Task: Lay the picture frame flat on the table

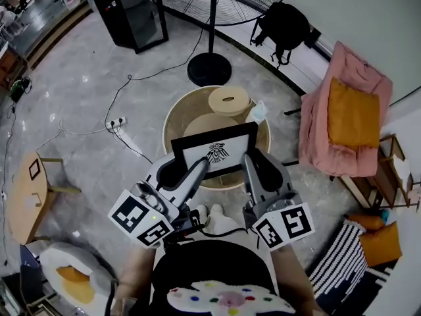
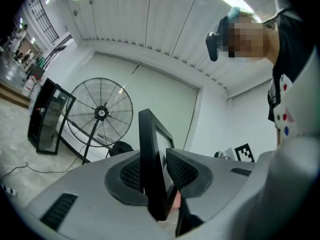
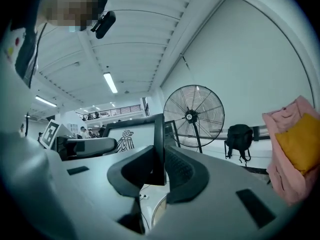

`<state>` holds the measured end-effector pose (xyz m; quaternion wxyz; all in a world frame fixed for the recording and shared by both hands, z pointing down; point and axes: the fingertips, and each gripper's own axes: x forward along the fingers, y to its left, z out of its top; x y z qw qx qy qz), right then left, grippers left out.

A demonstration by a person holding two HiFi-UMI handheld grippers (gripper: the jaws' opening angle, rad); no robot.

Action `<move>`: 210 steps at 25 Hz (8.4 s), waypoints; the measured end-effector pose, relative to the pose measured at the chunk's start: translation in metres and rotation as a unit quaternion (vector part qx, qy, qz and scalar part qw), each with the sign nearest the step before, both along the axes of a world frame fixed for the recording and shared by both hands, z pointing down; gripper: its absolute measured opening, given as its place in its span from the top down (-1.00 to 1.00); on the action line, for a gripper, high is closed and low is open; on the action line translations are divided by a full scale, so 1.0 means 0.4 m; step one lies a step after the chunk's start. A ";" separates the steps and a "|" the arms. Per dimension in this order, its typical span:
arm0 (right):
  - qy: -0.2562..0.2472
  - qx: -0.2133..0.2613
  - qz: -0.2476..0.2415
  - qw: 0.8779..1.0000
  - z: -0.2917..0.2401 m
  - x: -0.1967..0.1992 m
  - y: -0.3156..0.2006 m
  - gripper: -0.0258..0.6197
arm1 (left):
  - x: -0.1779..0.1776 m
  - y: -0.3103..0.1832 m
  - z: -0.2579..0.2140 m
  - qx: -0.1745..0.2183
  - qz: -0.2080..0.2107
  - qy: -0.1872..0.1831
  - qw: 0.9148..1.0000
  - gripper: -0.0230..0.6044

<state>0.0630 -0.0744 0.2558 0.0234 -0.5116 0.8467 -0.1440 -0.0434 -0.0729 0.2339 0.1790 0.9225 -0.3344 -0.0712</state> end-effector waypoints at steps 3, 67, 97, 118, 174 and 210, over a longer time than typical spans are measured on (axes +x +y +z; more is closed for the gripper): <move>-0.001 -0.003 0.017 1.000 0.003 0.011 -0.007 0.65 | -0.003 -0.012 0.011 -0.006 -0.024 -0.014 1.000 0.51; 0.078 -0.254 0.044 0.963 0.832 0.061 -0.095 0.64 | -0.017 -0.113 0.848 -0.227 -0.053 -0.189 0.954 0.61; 0.116 -0.363 0.031 0.924 1.303 0.057 -0.151 0.64 | -0.016 -0.170 1.349 -0.350 -0.043 -0.260 0.899 0.61; 0.125 -0.342 0.013 0.931 1.319 0.048 -0.167 0.54 | -0.012 -0.185 1.363 -0.320 -0.053 -0.298 0.898 0.44; 0.126 0.028 0.024 0.991 -0.004 0.027 0.026 0.80 | -0.067 0.019 0.042 0.036 -0.062 -0.186 0.980 0.88; 0.161 0.017 -0.002 0.987 0.029 -0.002 0.058 0.80 | -0.055 0.044 0.056 0.040 -0.050 -0.198 0.978 0.88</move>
